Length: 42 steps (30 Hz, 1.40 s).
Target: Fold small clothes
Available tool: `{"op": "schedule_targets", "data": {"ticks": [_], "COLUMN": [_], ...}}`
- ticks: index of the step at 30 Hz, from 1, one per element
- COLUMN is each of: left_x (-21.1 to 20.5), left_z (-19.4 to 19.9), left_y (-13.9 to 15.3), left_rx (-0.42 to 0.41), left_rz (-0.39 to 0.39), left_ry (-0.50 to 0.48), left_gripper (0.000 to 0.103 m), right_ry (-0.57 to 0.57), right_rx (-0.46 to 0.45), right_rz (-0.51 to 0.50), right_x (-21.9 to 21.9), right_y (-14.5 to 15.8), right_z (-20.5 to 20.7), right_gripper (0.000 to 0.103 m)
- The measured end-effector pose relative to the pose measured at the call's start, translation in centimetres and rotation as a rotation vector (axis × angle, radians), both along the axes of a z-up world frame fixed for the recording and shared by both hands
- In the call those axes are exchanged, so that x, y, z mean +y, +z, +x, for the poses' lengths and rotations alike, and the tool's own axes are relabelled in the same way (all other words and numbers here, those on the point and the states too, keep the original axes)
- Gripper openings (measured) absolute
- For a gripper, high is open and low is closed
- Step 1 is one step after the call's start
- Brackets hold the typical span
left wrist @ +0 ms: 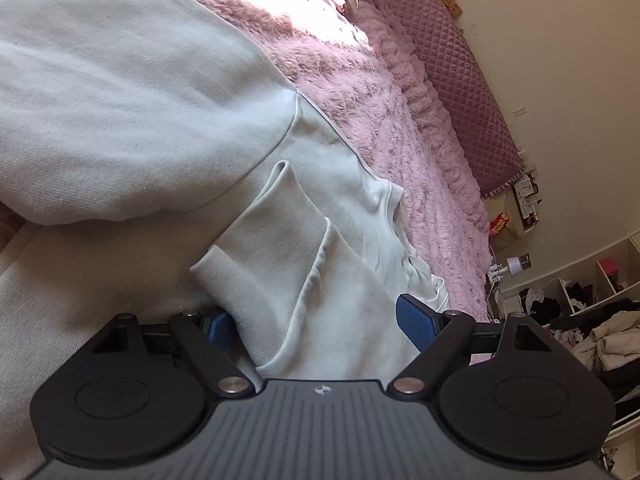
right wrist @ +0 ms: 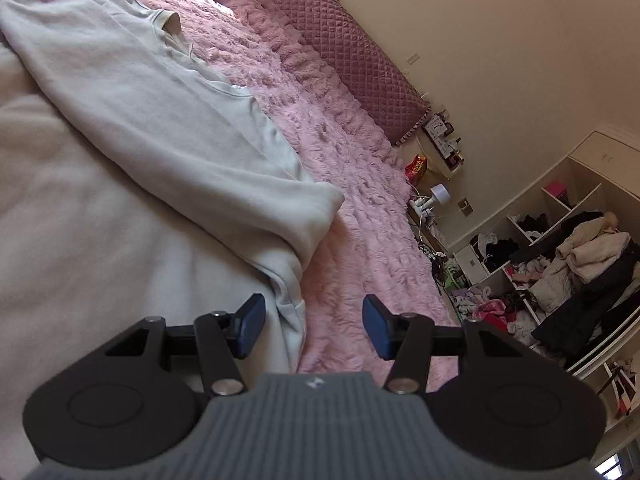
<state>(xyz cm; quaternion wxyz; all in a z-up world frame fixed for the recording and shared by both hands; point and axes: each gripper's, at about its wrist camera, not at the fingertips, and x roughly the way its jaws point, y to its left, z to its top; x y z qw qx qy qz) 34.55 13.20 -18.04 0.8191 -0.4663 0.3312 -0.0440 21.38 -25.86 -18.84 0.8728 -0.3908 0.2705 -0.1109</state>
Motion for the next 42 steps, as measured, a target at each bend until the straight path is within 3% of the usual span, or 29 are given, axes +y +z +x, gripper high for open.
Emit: {"op": "schedule_targets", "data": {"ticks": [2,3,5,6,7,8,9,14,18,22,23,24,25,28,30,32,33,35,39,42], "left_x": [0.1,-0.1,-0.4,-0.6,-0.7,-0.7,-0.8,-0.4,0.8,1.1,1.0,1.0,1.0,1.1,1.0,0.7,0.6,0.7,1.1,1.9], "left_z": [0.5,0.9,1.3,1.2,0.8,0.6,0.4,-1.4,-1.8,-3.2,-3.5,-3.8,-4.0,-4.7,-5.3,-6.6,-7.6,-8.3,-7.1,-7.3], "left_y": [-0.1,0.1,0.4,0.7,0.9,1.1,1.4,2.9,1.7,0.5,0.3,0.2,0.1,0.5,1.3,2.3,2.8,2.4,-0.2,-0.7], "left_rx": [-0.016,-0.029,-0.052,-0.085,-0.131,-0.161,-0.186,-0.281,-0.182,-0.138,-0.137,-0.14,-0.145,-0.181,-0.225,-0.289,-0.308,-0.277,-0.122,-0.096], "left_rz": [-0.004,-0.009,0.004,0.002,-0.004,-0.013,-0.024,0.057,0.074,0.096,0.094,0.087,0.079,0.061,0.071,0.087,0.097,0.09,0.073,0.025], "left_ry": [0.019,0.021,0.019,0.016,0.023,0.026,0.02,0.104,0.122,0.12,0.117,0.12,0.119,0.129,0.142,0.172,0.205,0.239,0.193,0.193], "left_gripper": [0.097,0.097,0.098,0.097,0.071,0.026,0.006,0.006,0.006,0.006,0.006,0.006,0.006,0.006,0.006,0.006,0.006,0.006,0.006,0.007], "right_ry": [0.012,0.011,0.01,0.002,-0.008,-0.01,-0.011,-0.013,-0.063,-0.069,-0.044,-0.025,0.001,0.048,0.05,0.036,0.025,-0.002,0.007,-0.013], "right_rx": [-0.005,-0.004,0.021,0.026,0.018,0.012,0.003,0.001,0.078,0.046,0.033,0.029,0.023,0.005,0.002,0.021,0.029,0.045,0.069,0.096], "right_rz": [-0.023,-0.03,-0.021,-0.016,-0.003,0.003,0.003,-0.004,0.035,0.029,0.016,-0.004,-0.043,-0.117,-0.114,-0.097,-0.072,-0.018,-0.031,-0.031], "right_x": [0.4,0.3,0.2,0.3,0.3,0.1,0.2,0.2,-0.9,-0.8,-0.4,-0.1,0.5,1.6,1.8,1.8,1.6,1.0,1.0,0.8], "right_y": [-0.2,-0.3,-0.3,-0.3,-0.2,0.0,0.3,0.8,-0.5,-0.3,0.0,0.1,0.0,-0.4,-0.4,-0.3,0.0,0.4,-0.3,-0.6], "right_z": [0.9,1.4,2.4,2.6,2.6,2.4,2.0,-0.5,-0.9,-1.7,-2.0,-2.1,-2.1,-1.4,-0.5,0.3,0.5,0.8,0.2,0.2], "right_gripper": [0.048,0.043,0.005,0.0,0.0,0.0,0.0,0.0,0.0,0.0,0.004,0.023,0.033,0.033,0.033,0.02,0.0,0.0,0.0,0.0]}}
